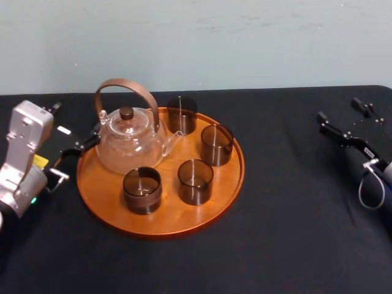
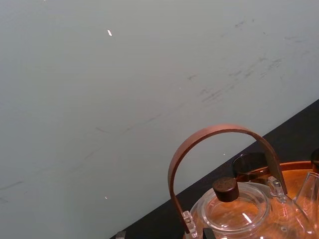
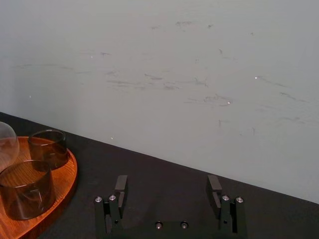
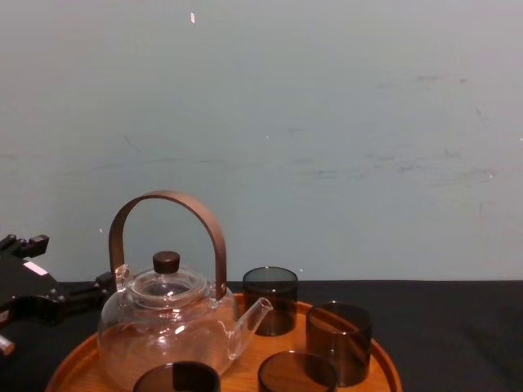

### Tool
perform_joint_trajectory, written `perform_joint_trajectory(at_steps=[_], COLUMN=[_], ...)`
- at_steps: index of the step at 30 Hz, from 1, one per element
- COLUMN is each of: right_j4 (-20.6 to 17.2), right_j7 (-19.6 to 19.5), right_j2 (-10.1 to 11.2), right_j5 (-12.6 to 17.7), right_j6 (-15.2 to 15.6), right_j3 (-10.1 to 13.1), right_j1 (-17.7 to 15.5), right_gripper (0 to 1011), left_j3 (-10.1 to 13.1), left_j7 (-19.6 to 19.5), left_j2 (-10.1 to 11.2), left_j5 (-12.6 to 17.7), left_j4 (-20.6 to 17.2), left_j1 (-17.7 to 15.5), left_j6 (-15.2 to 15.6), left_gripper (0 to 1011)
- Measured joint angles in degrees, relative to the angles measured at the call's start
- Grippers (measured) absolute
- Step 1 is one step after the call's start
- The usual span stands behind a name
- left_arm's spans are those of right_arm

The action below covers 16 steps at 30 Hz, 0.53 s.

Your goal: Pick up the glass from the table and place it on the tray.

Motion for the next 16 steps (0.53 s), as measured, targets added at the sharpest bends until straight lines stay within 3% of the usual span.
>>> perform_joint_trajectory(at_steps=[16], right_j4=[-0.1], right_j7=[0.2], right_j2=[0.1], right_j5=[0.2], right_j6=[0.0], right_j3=[0.0], right_j1=[-0.1], right_gripper=[1002], left_j3=[0.0], left_j7=[0.0], left_j2=[0.0], left_j5=[0.0], left_j4=[0.0], left_j1=[0.0], left_j6=[0.0], left_gripper=[1001])
